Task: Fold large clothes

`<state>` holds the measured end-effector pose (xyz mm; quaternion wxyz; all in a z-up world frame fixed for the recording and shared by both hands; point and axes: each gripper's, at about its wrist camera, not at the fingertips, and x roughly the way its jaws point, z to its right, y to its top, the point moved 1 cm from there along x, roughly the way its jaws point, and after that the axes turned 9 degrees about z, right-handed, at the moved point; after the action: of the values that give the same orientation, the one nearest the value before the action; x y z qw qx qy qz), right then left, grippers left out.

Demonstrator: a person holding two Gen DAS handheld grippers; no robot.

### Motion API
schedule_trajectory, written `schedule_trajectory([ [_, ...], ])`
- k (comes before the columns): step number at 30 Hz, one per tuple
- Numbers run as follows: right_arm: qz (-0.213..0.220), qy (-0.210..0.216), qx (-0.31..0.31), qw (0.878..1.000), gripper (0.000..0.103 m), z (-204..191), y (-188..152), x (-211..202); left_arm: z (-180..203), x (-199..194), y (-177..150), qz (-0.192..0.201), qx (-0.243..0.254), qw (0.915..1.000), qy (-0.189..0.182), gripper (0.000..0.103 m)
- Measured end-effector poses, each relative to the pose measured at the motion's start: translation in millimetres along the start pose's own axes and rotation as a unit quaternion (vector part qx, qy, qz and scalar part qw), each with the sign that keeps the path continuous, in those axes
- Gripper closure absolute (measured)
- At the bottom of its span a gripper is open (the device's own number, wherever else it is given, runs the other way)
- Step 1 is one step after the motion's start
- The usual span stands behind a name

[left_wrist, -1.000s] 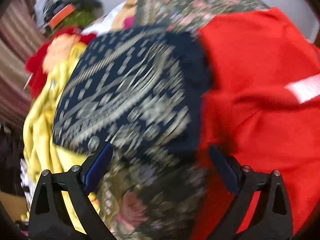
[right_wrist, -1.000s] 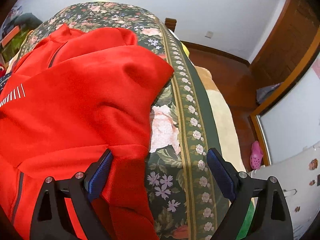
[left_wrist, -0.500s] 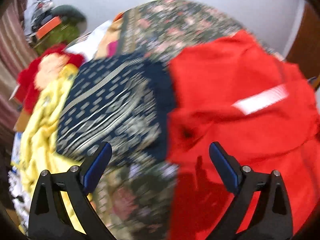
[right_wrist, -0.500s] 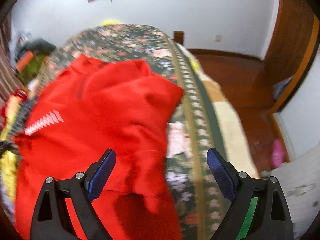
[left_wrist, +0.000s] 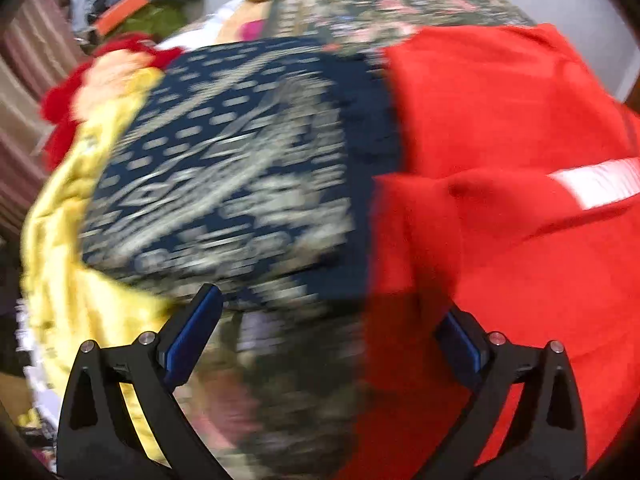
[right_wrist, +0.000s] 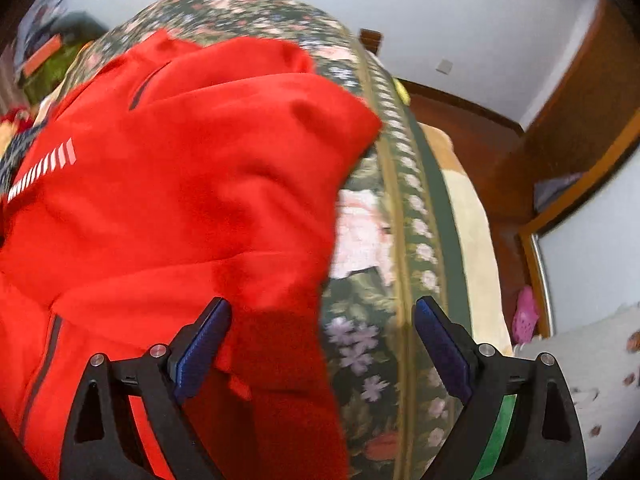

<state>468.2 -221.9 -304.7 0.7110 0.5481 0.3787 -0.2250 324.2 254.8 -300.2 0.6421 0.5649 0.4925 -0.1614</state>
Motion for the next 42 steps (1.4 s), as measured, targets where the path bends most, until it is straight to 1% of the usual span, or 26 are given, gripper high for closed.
schedule_trajectory([
  [3,-0.005,0.013,0.021,1.0,0.011,7.0,-0.8,2.7,-26.4,-1.4,-10.2,-0.016,0.003,0.9998,0.011,0.002],
  [4,-0.004,0.01,0.019,1.0,0.011,6.5,-0.1,1.2,-32.4,-4.3,-11.7,-0.016,0.012,0.9994,0.03,0.002],
  [6,0.001,0.002,0.01,1.0,0.011,3.1,2.7,-4.1,-38.4,-11.7,-10.1,-0.007,0.024,0.9988,0.041,0.002],
  [8,0.011,0.001,0.0,1.0,0.011,-0.1,6.3,-15.2,-40.4,-23.3,-4.6,0.005,0.024,0.9994,0.026,0.002],
  [10,0.027,0.012,-0.004,1.0,0.011,-2.3,13.1,-30.6,-34.6,-39.1,6.3,0.024,0.023,0.9994,0.0,0.002],
  [13,0.05,0.037,0.005,0.998,0.011,-1.4,29.1,-50.7,-15.5,-60.0,26.4,0.052,0.036,0.9976,-0.031,0.002],
  [15,0.066,0.06,0.018,0.996,0.011,0.1,41.9,-62.0,5.9,-73.8,43.3,0.071,0.049,0.9949,-0.053,0.002],
  [16,0.073,0.074,0.028,0.994,0.011,1.5,48.5,-67.1,12.5,-74.6,52.9,0.077,0.053,0.9937,-0.062,0.002],
  [17,0.077,0.087,0.036,0.993,0.011,1.9,55.3,-70.5,24.5,-69.5,71.6,0.083,0.057,0.9922,-0.073,0.002],
  [18,0.083,0.103,0.048,0.99,0.011,3.4,64.3,-73.4,31.8,-71.4,78.9,0.089,0.058,0.9911,-0.081,0.002],
  [22,0.094,0.141,0.075,0.983,0.011,2.2,92.8,-72.6,58.8,-72.4,118.8,0.106,0.051,0.9868,-0.111,0.002],
  [24,0.093,0.156,0.085,0.98,0.011,1.6,107.5,-64.8,73.7,-67.9,138.4,0.11,0.054,0.9851,-0.121,0.002],
  [27,0.085,0.177,0.088,0.977,0.011,-0.8,128.4,-46.3,100.9,-55.9,162.3,0.111,0.071,0.9832,-0.126,0.002],
  [29,0.079,0.176,0.089,0.977,0.011,-2.3,139.3,-30.8,120.3,-43.7,175.3,0.106,0.086,0.9818,-0.132,0.002],
  [33,0.053,0.186,0.101,0.976,0.011,-4.2,159.6,13.8,155.6,-20.6,190.7,0.097,0.113,0.9782,-0.145,0.002],
  [36,0.025,0.193,0.12,0.974,0.011,-4.9,174.0,55.5,180.5,-4.3,200.8,0.093,0.128,0.9749,-0.157,0.002],
  [39,0.004,0.203,0.146,0.968,0.011,-4.9,185.9,87.8,200.4,14.0,211.5,0.084,0.13,0.9732,-0.17,0.002],
  [42,-0.019,0.236,0.165,0.957,0.011,-12.2,194.9,116.3,217.0,32.3,222.8,0.077,0.125,0.9725,-0.181,0.002],
])
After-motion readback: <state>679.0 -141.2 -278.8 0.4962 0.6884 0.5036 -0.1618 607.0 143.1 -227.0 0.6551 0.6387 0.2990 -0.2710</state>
